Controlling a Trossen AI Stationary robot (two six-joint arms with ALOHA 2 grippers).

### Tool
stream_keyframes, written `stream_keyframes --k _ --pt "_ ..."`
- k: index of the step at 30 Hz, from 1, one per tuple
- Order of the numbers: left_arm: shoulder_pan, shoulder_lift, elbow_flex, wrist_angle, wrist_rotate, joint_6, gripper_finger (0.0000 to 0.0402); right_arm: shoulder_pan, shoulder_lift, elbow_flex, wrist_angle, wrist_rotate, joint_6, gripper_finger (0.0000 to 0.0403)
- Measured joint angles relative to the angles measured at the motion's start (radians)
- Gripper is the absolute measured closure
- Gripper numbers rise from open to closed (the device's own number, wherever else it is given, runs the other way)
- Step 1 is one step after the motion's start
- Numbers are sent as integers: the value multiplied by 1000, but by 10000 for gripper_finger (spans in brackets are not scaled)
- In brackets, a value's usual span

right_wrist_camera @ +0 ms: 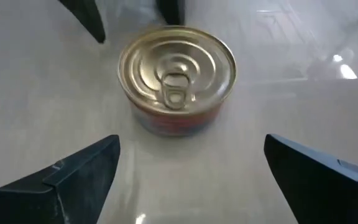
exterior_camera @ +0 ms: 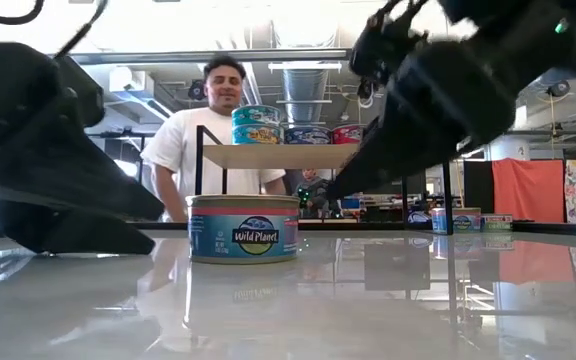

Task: Stack canned seafood by type on shelf
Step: Stack the middle blue-pink tuna can on top of the blue tuna can on the shelf

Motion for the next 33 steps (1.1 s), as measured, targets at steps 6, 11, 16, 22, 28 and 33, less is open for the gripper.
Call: stream_keyframes --k 6,11,16,22,28,33 --pt "38 -53 -17 -91 76 6 2 -46 50 -4 72 -76 -56 6" --pt "49 -156 -62 -248 76 28 2 -54 107 12 136 -142 -88 3" --pt "102 -206 -116 -283 49 19 2 -55 172 70 132 -126 -153 3" --pt "179 -140 -77 -174 71 143 2 -67 222 167 108 -86 -182 3" --pt "238 -26 32 -167 36 202 2 -70 224 219 25 -80 -181 2" --pt "267 37 91 -166 -16 179 2 -69 224 227 -3 -100 -171 2"
